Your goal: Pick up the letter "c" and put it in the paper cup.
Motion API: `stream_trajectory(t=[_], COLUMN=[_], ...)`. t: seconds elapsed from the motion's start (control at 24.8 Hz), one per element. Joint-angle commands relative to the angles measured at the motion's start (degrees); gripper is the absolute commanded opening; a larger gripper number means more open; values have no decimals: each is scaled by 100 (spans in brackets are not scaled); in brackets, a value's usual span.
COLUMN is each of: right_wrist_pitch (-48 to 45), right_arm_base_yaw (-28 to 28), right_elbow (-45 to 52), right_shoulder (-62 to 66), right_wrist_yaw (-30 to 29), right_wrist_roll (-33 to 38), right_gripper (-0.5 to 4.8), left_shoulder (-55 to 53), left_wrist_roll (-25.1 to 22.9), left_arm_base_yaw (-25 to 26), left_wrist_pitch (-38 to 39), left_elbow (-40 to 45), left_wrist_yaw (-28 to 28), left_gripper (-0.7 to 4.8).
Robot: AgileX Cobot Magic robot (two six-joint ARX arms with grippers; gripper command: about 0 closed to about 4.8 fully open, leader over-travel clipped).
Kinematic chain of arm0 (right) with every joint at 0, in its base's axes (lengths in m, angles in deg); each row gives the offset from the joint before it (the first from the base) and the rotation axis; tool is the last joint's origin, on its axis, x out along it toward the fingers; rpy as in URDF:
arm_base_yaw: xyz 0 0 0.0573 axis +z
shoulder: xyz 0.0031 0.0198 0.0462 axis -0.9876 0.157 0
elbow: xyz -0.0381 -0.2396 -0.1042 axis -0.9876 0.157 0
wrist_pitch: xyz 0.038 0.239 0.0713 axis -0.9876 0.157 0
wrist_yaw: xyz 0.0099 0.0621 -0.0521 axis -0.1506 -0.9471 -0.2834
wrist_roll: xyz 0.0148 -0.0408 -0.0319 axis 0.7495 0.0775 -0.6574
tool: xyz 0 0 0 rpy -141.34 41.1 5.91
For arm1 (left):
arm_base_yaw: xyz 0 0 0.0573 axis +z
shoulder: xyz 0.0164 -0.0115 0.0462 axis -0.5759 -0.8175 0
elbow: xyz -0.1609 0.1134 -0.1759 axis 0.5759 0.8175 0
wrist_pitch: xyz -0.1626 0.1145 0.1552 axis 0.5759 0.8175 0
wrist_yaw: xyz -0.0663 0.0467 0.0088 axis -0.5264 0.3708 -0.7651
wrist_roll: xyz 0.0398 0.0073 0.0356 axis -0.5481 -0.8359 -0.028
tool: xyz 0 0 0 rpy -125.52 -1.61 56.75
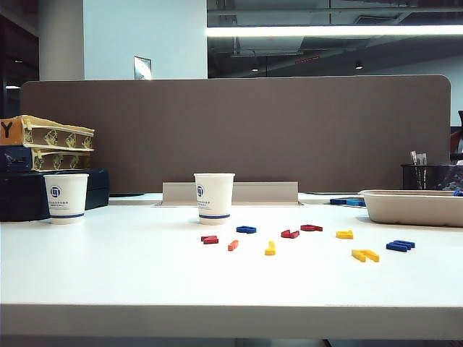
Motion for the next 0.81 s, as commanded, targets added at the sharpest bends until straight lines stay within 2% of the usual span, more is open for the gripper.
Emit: stream_trajectory(t=[0.04, 0.24, 0.4, 0.56, 0.81], right_wrist_pitch=[-439, -1010, -1419, -1600, -2422], right_arm_base_yaw=[-4, -4, -4, -4, 0], right_elbow=[129, 562, 914, 1419, 2017], right_shoulder=[0, -2, -2, -11, -11], right_wrist_yaw=[28, 155, 155, 289, 503], right_wrist_roll=[13, 11, 13, 17, 17], right_gripper=[-1, -1, -1, -1, -1], left_shoulder=[52, 66, 66, 68, 66], left_wrist_roll=[138, 74, 120, 118, 260], left_arm_base_yaw=[11, 11, 11, 11, 11], left_wrist_pitch=[-608, -1196, -1628, -1829, -2411], left_elbow=[190, 603, 909, 1130, 1484], left_wrist_yaw=[33, 369, 378, 651, 1088], left_gripper=[-6, -6, -6, -6, -6])
